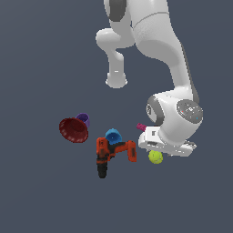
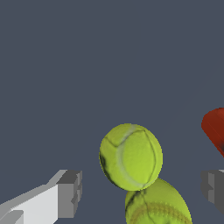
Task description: Pick up a designated object from a clutter of objects.
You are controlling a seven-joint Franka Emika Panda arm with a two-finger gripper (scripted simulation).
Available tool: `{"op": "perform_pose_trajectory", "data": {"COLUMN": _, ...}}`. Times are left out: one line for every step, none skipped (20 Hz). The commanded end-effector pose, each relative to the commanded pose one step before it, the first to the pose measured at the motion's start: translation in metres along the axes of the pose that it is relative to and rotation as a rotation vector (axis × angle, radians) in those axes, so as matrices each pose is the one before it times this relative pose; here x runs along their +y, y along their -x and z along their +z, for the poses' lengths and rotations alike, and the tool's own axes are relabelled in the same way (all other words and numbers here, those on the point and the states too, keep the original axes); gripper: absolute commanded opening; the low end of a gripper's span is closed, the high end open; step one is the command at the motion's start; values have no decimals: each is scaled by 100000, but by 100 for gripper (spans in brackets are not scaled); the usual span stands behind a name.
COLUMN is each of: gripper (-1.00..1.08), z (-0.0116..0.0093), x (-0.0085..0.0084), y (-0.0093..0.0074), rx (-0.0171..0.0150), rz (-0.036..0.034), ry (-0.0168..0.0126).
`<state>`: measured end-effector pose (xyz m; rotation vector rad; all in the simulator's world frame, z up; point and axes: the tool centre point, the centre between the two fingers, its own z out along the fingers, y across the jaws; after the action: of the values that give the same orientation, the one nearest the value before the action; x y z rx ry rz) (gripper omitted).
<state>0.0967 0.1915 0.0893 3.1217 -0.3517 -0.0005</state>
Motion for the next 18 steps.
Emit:
{"op": "perform_pose_trajectory", "data": {"gripper": 100, "z": 669, "x": -1, "y": 41, "rx": -85, "rz": 4, "ry": 47}}
{"op": "perform_pose_trajectory", "data": {"gripper": 100, "z": 392, "x": 24, "y": -4, "rx": 32, "rz": 59, "ry": -16}}
{"op": "perform_pose_trajectory", "data": {"gripper": 100, "z": 489, "x": -12, "y": 17, "rx": 0, "rz": 0, "ry": 0}}
{"op": "perform_pose_trajectory", "data": {"gripper": 100, "z": 559, "x": -13, "y": 21, "rx": 0, "rz": 0, "ry": 0}}
{"op": "perform_pose_trajectory", "data": {"gripper": 100, "z": 584, "x": 22, "y": 7, "rx": 33, "rz": 58, "ry": -16}}
{"op": "perform_pose_trajectory", "data": {"gripper": 100, "z": 548, "x": -12, "y": 21, "rx": 0, "rz": 0, "ry": 0}}
{"op": "perform_pose_trajectory", "data": {"gripper": 100, "z": 469, "x": -12, "y": 15, "rx": 0, "rz": 0, "ry": 0}}
{"op": "perform_pose_trajectory", "data": {"gripper": 100, "z": 365, "x": 22, "y": -10, "rx": 32, "rz": 59, "ry": -16}}
{"op": "perform_pose_trajectory", "data": {"gripper": 100, "z": 310, "x": -15, "y": -1, "rx": 0, "rz": 0, "ry": 0}}
{"op": "perform_pose_trajectory", "data": {"gripper": 100, "z": 231, "x": -18, "y": -10, "rx": 0, "rz": 0, "ry": 0}}
{"op": "perform_pose_trajectory", "data": {"gripper": 100, "z": 152, "x": -20, "y": -21, "rx": 0, "rz": 0, "ry": 0}}
{"op": "perform_pose_trajectory", "data": {"gripper": 100, "z": 54, "x": 14, "y": -51, "rx": 22, "rz": 63, "ry": -16}}
{"op": "perform_pose_trajectory", "data": {"gripper": 100, "z": 2, "x": -22, "y": -34, "rx": 0, "rz": 0, "ry": 0}}
{"op": "perform_pose_trajectory", "data": {"gripper": 100, "z": -12, "x": -8, "y": -14, "rx": 0, "rz": 0, "ry": 0}}
{"op": "perform_pose_trajectory", "data": {"gripper": -100, "z": 0, "x": 0, "y": 0, "rx": 0, "rz": 0, "ry": 0}}
{"op": "perform_pose_trajectory", "data": {"gripper": -100, "z": 0, "x": 0, "y": 0, "rx": 0, "rz": 0, "ry": 0}}
{"op": "perform_pose_trajectory", "data": {"gripper": -100, "z": 0, "x": 0, "y": 0, "rx": 0, "rz": 0, "ry": 0}}
{"op": "perform_pose_trajectory", "data": {"gripper": -100, "z": 0, "x": 0, "y": 0, "rx": 0, "rz": 0, "ry": 0}}
